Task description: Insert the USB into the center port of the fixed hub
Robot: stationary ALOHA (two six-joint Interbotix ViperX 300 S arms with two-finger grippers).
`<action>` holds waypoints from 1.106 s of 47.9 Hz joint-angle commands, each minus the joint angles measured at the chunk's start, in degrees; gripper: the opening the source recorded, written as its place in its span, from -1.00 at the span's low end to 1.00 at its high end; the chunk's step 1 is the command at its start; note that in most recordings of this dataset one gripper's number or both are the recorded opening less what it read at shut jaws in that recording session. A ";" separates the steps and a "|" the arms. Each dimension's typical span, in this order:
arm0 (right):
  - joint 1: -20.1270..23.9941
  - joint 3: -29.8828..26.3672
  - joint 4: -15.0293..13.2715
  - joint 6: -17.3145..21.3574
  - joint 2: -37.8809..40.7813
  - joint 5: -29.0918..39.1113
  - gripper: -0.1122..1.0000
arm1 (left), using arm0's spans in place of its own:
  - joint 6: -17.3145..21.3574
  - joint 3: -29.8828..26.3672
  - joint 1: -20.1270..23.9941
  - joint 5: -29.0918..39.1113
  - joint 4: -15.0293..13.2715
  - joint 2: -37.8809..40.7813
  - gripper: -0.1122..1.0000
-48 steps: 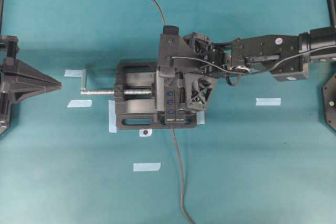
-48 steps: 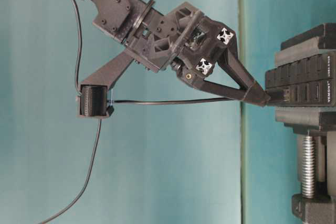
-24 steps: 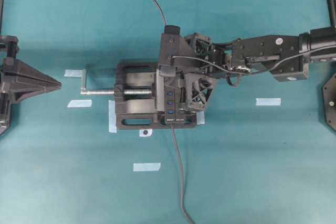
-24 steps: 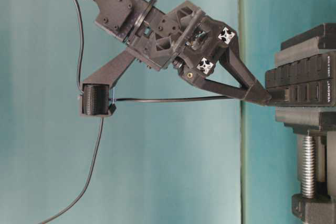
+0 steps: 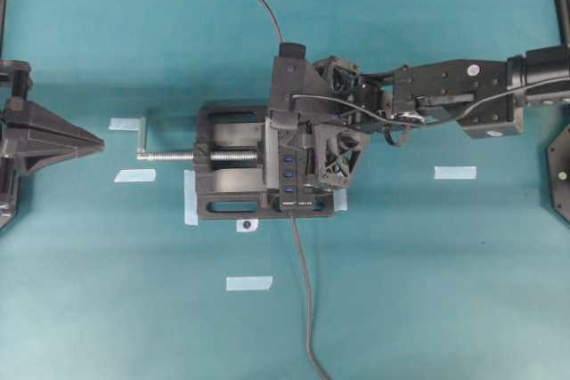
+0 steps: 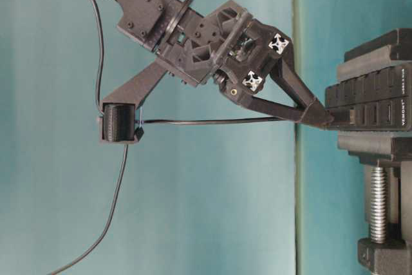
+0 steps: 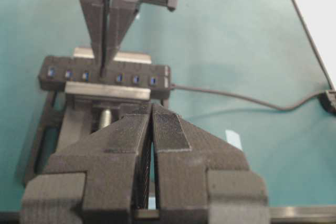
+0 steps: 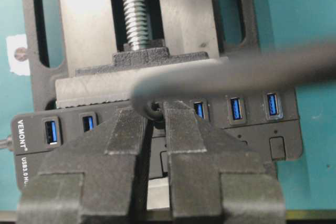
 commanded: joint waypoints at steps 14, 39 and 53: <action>2.29 0.53 0.35 0.62 1.32 2.72 -0.68 | -0.09 -1.32 0.00 -0.44 0.09 0.35 -0.80; 2.55 0.53 0.26 0.53 1.67 2.72 -0.68 | -0.09 -1.23 0.00 -0.44 0.09 0.35 -0.80; 2.55 0.35 0.26 0.62 1.58 2.29 -0.68 | -0.09 -1.23 0.00 -0.44 0.09 0.35 -0.80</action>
